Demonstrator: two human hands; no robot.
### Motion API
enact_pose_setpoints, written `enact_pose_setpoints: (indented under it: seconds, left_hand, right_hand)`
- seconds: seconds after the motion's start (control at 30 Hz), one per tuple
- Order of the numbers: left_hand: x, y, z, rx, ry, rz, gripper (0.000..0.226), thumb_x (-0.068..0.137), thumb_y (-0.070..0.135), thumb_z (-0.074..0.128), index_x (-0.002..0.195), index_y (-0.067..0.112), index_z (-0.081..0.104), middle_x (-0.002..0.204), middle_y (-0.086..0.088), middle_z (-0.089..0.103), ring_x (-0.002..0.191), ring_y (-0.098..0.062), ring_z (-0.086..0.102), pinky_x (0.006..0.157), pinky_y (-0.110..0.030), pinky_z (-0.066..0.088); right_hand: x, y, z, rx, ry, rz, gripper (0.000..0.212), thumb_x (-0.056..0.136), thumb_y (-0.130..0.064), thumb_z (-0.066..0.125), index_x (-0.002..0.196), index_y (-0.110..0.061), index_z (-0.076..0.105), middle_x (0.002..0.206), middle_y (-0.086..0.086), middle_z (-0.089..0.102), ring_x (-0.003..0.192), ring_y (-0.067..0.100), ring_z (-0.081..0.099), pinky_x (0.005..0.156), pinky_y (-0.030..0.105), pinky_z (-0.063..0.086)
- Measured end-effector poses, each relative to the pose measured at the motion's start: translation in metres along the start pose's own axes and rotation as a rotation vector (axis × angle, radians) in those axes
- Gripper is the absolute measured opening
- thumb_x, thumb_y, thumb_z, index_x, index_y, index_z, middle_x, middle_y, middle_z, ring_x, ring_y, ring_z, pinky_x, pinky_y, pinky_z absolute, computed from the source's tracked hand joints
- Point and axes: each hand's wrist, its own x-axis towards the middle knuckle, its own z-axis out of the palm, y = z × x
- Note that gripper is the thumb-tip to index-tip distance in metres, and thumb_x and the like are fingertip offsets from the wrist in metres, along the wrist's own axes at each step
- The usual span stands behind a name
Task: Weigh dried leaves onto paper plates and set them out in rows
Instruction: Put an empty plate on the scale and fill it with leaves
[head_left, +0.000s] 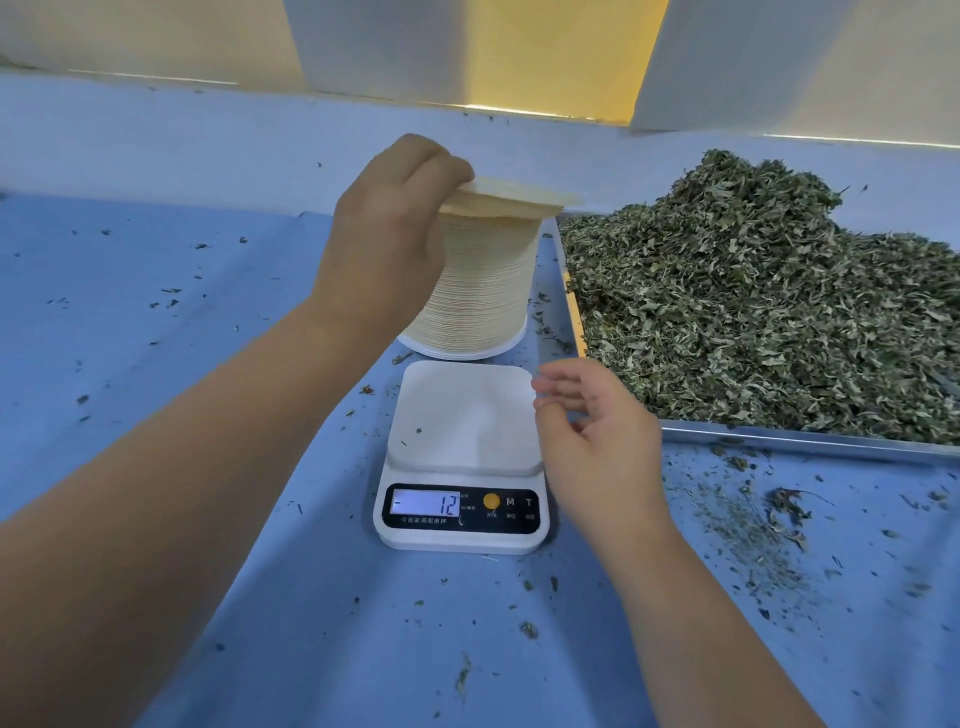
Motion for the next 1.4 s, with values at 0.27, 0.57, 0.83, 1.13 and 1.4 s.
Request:
enact_pose_setpoints:
  seconds: [0.27,0.57,0.83,1.13,1.4]
  left_hand:
    - [-0.079,0.015,-0.043,-0.245,0.201,-0.134,0.038,0.083,-0.025,0.059,0.105,0.001,0.077,0.109,-0.012,0.075,0.102,-0.027,0.073,0.087,-0.033,0.057]
    - [-0.116,0.022,-0.042,-0.531,0.019,-0.758,0.031,0.092,-0.004,0.069,0.103,0.023,0.08,0.119,0.002,0.075,0.111,0.0,0.07,0.103,-0.028,0.054]
    - [-0.112,0.001,-0.052,-1.224,0.002,-1.387,0.019,0.095,-0.005,0.054,0.103,-0.006,0.071,0.094,-0.013,0.079,0.089,-0.022,0.077,0.079,-0.026,0.06]
    - [-0.12,-0.009,-0.049,-1.213,-0.069,-1.388,0.023,0.093,-0.005,0.067,0.115,0.001,0.064,0.106,-0.014,0.079,0.091,-0.021,0.077,0.075,-0.025,0.06]
    - [-0.127,-0.011,-0.045,-1.065,-0.153,-1.392,0.018,0.092,-0.004,0.069,0.109,0.001,0.065,0.102,-0.017,0.079,0.09,-0.021,0.077,0.073,-0.025,0.06]
  right_hand:
    - [0.012,-0.027,-0.02,1.055,-0.057,0.518,0.06,0.099,-0.058,0.04,0.108,-0.008,0.071,0.081,0.008,0.067,0.066,0.023,0.062,0.051,0.028,0.043]
    - [0.011,-0.022,-0.023,0.768,-0.166,0.462,0.015,0.095,-0.003,0.055,0.101,-0.006,0.068,0.062,0.0,0.05,0.045,0.009,0.038,0.036,0.02,0.029]
    - [0.016,-0.005,-0.022,0.655,-0.131,0.496,0.032,0.097,-0.004,0.059,0.129,0.001,0.059,0.06,-0.001,0.053,0.045,0.008,0.038,0.039,0.021,0.032]
    - [0.013,0.002,-0.014,0.285,-0.178,0.288,0.035,0.1,-0.02,0.058,0.084,-0.044,0.079,0.056,-0.005,0.053,0.041,0.006,0.036,0.036,0.018,0.027]
    - [0.014,0.014,-0.013,0.016,-0.176,0.223,0.038,0.092,-0.045,0.057,0.126,-0.029,0.067,0.06,-0.007,0.065,0.043,0.001,0.049,0.045,0.02,0.037]
